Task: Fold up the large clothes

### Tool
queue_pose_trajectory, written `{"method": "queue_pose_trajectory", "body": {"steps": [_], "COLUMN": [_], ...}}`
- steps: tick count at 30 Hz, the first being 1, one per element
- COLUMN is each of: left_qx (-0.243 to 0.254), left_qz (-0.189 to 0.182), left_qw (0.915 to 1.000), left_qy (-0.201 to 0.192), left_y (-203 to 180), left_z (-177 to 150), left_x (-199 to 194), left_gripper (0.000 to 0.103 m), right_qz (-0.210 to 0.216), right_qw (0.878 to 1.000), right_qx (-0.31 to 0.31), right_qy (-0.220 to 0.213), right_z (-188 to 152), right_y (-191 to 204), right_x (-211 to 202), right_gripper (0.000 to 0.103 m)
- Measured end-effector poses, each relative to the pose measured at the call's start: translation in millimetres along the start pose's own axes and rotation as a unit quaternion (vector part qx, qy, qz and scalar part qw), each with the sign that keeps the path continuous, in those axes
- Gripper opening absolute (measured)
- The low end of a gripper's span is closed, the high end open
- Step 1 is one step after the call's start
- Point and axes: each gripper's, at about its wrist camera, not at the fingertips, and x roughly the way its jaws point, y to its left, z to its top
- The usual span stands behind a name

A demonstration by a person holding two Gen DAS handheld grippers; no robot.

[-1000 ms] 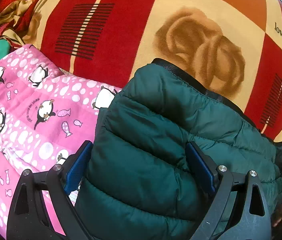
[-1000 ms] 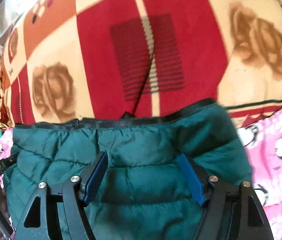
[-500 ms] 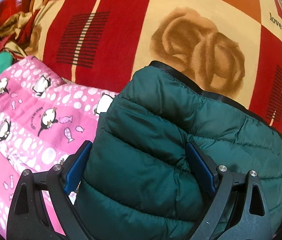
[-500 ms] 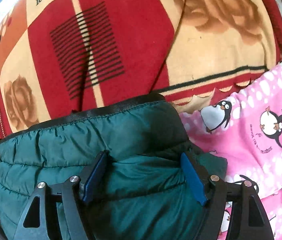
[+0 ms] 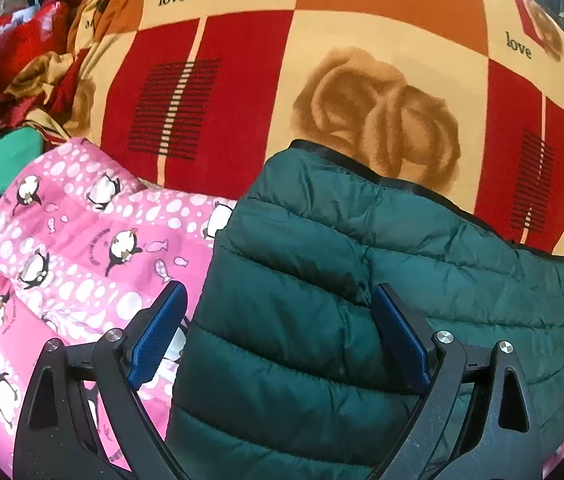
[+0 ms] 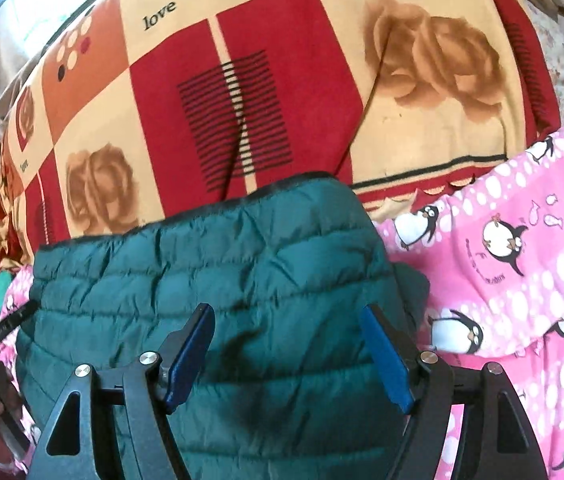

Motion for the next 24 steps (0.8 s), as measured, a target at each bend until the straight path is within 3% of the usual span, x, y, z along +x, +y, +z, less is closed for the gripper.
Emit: {"method": "queue_pose_trajectory", "body": {"steps": [11, 24], "left_qx": [0.015, 0.015], "left_qz": [0.011, 0.014], "left_qw": [0.9997, 0.9996], "left_qy": [-0.016, 0.018], "left_y": [-6.9, -8.4], "left_z": [6.6, 4.8], "left_x": [-5.4, 21.0], "left_gripper": [0.094, 0.094], "right_qz": [-0.003, 0.014], "right_qw": [1.0, 1.0], "right_qx": [-0.002, 0.011], "right_qy": [0.016, 0.026], "right_z": [-13.5, -20.6], "right_y": [-7.9, -18.4], "right_x": [9.8, 29.0], "right_gripper": [0.073, 0.076]}}
